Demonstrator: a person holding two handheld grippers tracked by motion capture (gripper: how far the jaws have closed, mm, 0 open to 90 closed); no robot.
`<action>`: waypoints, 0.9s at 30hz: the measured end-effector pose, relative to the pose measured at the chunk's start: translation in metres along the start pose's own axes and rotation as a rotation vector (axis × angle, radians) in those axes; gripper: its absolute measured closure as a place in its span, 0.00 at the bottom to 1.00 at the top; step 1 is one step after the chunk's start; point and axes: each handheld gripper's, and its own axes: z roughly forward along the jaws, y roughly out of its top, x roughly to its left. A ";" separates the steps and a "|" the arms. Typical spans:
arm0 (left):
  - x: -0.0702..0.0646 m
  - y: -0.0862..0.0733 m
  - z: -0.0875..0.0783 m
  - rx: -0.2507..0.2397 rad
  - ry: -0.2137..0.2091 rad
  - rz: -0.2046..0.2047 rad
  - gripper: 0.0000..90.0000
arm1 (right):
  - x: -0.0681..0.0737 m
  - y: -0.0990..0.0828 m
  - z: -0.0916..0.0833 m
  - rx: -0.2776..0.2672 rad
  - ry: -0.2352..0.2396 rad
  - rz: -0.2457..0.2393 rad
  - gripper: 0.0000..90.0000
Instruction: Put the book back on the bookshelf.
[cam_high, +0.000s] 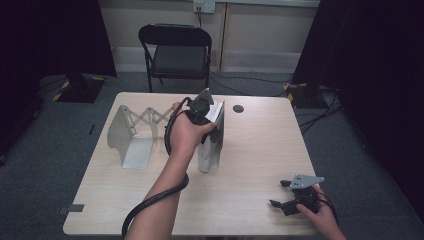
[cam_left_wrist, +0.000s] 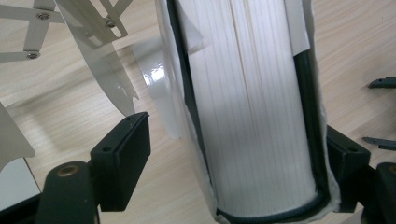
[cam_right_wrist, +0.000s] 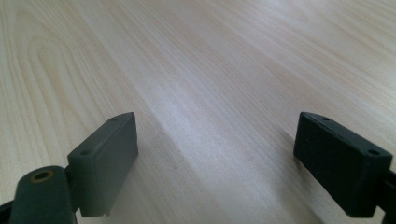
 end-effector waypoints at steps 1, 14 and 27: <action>0.001 -0.001 0.000 0.000 -0.002 0.005 0.25 | 0.000 0.000 0.000 0.000 0.000 0.000 0.15; 0.003 -0.009 -0.001 -0.006 -0.021 0.023 0.23 | 0.000 0.000 0.000 0.000 0.000 0.000 0.15; 0.001 -0.016 -0.003 -0.003 -0.030 0.050 0.22 | 0.000 0.000 0.000 0.000 0.002 -0.001 0.15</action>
